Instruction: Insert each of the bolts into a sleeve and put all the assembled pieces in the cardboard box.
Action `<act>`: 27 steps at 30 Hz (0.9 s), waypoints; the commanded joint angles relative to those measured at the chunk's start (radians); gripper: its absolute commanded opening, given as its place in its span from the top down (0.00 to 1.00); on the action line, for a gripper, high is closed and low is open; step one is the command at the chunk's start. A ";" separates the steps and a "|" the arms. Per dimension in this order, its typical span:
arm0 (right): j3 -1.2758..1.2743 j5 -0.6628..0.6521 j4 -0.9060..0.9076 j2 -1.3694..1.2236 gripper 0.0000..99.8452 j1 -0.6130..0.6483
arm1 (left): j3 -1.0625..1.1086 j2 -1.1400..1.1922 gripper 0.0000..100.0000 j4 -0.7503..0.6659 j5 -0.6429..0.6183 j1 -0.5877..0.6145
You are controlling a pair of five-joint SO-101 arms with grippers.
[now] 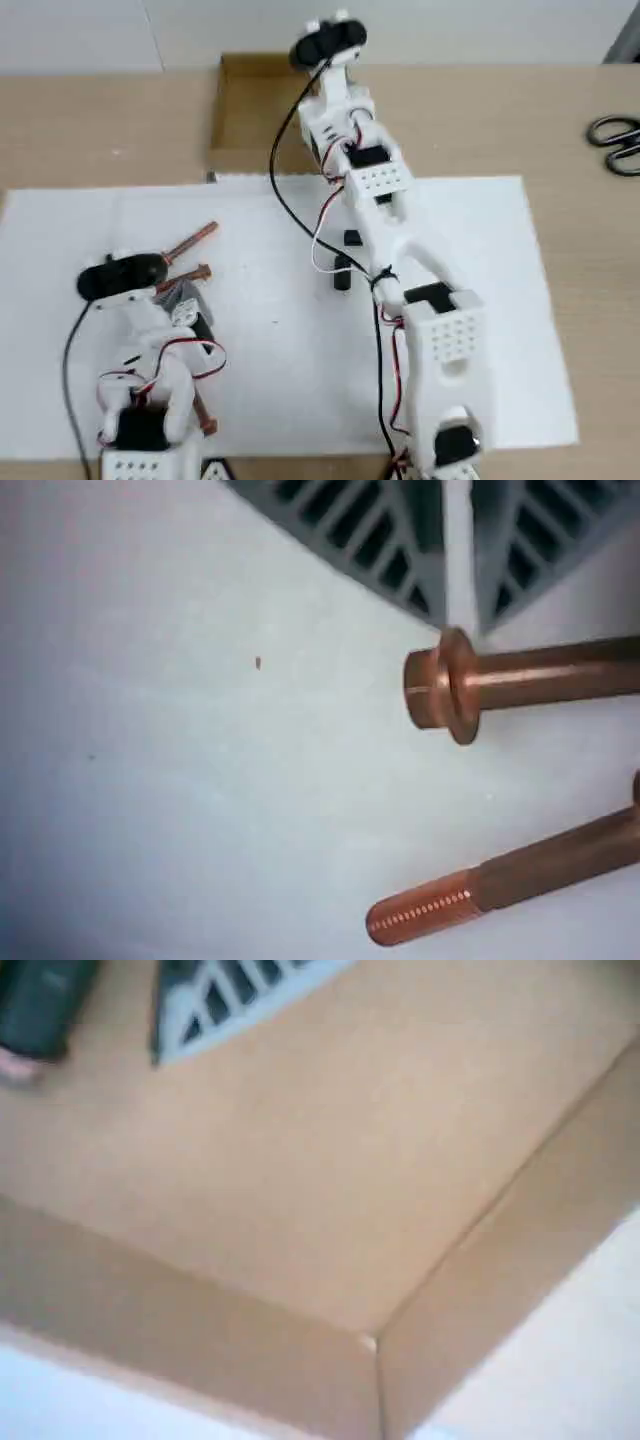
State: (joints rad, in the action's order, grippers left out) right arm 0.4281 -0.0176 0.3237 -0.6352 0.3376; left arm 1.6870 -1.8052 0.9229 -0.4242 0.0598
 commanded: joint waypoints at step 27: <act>0.051 0.436 1.159 0.418 1.00 0.088 | -0.007 -0.012 0.99 0.005 -0.006 0.000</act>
State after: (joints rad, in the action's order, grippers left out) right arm 0.4342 0.3644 1.4039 -0.2731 0.4127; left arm 1.6870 -1.8052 0.9229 -0.4242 0.0598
